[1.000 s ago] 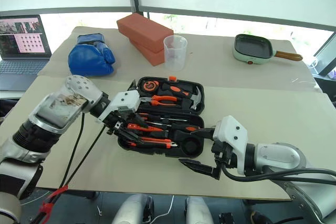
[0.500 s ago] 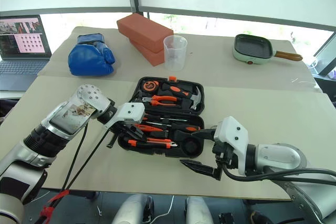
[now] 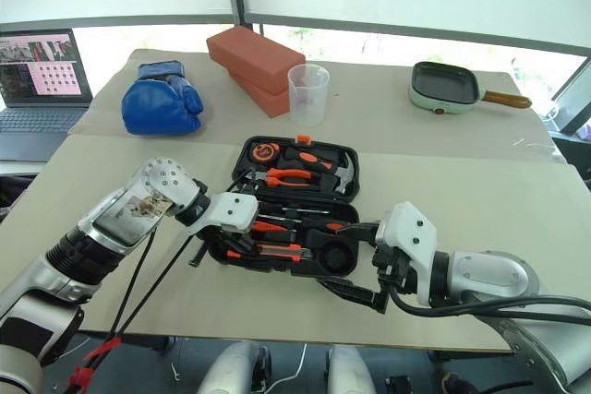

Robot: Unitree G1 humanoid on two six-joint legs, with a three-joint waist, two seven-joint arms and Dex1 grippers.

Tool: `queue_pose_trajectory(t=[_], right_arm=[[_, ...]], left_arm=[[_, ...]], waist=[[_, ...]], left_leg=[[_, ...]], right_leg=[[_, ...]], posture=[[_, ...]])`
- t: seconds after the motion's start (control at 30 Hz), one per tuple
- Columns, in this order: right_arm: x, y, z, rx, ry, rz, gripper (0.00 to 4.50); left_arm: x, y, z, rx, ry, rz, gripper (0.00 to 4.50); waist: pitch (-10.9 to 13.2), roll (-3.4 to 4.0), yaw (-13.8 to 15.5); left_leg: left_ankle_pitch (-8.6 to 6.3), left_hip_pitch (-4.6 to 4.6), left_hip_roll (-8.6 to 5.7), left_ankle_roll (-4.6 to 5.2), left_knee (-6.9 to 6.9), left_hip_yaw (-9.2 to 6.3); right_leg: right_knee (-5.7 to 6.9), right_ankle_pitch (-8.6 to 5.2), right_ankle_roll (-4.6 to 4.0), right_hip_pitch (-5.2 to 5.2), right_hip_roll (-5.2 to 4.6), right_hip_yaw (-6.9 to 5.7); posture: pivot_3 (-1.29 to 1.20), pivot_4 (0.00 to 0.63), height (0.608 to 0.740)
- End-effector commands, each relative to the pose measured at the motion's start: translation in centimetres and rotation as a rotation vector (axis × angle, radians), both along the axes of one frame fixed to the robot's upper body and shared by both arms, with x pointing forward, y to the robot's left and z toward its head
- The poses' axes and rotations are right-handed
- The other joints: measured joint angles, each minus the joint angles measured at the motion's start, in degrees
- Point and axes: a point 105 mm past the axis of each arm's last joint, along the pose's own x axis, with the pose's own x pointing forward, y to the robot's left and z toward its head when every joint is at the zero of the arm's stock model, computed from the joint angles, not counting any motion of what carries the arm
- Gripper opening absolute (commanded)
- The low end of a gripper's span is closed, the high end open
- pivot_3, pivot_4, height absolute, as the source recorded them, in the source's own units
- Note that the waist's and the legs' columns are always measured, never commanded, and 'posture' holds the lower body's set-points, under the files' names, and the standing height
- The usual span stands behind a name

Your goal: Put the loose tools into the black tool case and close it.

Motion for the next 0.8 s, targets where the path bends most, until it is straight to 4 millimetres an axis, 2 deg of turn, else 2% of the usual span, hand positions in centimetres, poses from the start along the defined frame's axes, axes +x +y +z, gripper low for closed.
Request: queue_pose_trajectory(t=[0.03, 0.13, 0.2, 0.23, 0.3, 0.47, 0.57, 0.7, 0.8], right_arm=[[0.2, -0.5, 0.7, -0.011, -0.041, -0.014, 4.50], [0.5, -2.2, 0.4, -0.051, -0.047, -0.080, 4.50], [0.6, -4.9, 0.5, -0.043, -0.016, -0.193, 4.50], [0.5, -6.2, 0.5, -0.044, -0.004, -0.245, 4.50], [-0.1, -8.4, 0.2, -0.054, 0.028, -0.326, 4.50], [-2.6, -13.8, -1.0, -0.096, 0.132, -0.467, 4.50], [-3.2, -15.8, -1.1, -0.137, 0.158, -0.494, 4.50], [-2.4, -16.6, -1.1, -0.194, 0.145, -0.452, 4.50], [-0.4, -15.6, -1.2, -0.218, 0.110, -0.370, 4.50]], left_arm=[[0.8, 0.6, 0.4, -0.032, 0.007, 0.088, 0.12], [1.1, 0.5, 3.3, -0.171, -0.006, 0.119, 0.12], [1.2, 1.2, 6.0, -0.289, 0.012, 0.177, 0.64], [1.1, 1.7, 6.9, -0.328, 0.021, 0.204, 0.75], [1.0, 2.5, 7.9, -0.382, 0.007, 0.230, 1.57], [0.0, 3.5, 10.7, -0.590, -0.073, 0.256, 3.24], [-0.9, 3.8, 11.3, -0.637, -0.092, 0.252, 4.43], [-1.8, 3.4, 11.3, -0.642, -0.073, 0.253, 4.48], [-1.4, 2.6, 11.8, -0.664, -0.093, 0.263, 4.48]], waist=[[0.0, 0.00, 0.0], [0.0, -0.03, -0.1], [0.0, -0.04, -0.1], [0.0, -0.04, -0.1], [0.0, -0.03, -0.2], [0.0, -0.02, -0.1], [0.0, -0.02, -0.2], [0.0, -0.01, -0.5], [0.0, -0.03, -0.7]], left_leg=[[0.00, 0.00, 0.00, 0.00, 0.01, 0.00], [0.00, -0.09, 0.01, 0.00, 0.03, -0.01], [0.00, -0.17, 0.02, 0.00, 0.03, -0.01], [0.00, -0.23, 0.01, 0.00, 0.03, -0.03], [-0.01, -0.29, 0.02, 0.01, 0.04, -0.06], [-0.02, -0.17, 0.02, 0.03, 0.02, -0.05], [-0.02, -0.14, 0.04, 0.03, 0.03, -0.04], [-0.02, 0.02, 0.04, 0.03, 0.00, 0.01], [-0.02, 0.06, 0.04, 0.02, -0.01, 0.02]], right_leg=[[0.00, 0.00, 0.00, 0.00, 0.00, 0.00], [0.06, 0.00, 0.00, -0.12, 0.01, 0.00], [0.05, 0.00, 0.01, -0.19, 0.01, 0.00], [0.05, -0.01, 0.02, -0.23, 0.00, -0.01], [0.02, -0.02, 0.04, -0.24, 0.00, -0.03], [-0.03, -0.03, 0.06, -0.12, -0.02, -0.01], [-0.03, -0.02, 0.07, -0.08, -0.02, 0.01], [-0.01, -0.02, 0.06, -0.01, 0.00, 0.09], [-0.02, -0.02, 0.05, 0.01, 0.03, 0.10]], posture=[[0.00, 0.150, 0.738], [0.00, 0.150, 0.738], [0.00, 0.150, 0.738], [0.00, 0.150, 0.738], [0.00, 0.150, 0.738], [0.00, 0.150, 0.738], [0.00, 0.150, 0.738], [0.00, 0.150, 0.738], [0.00, 0.150, 0.738]])
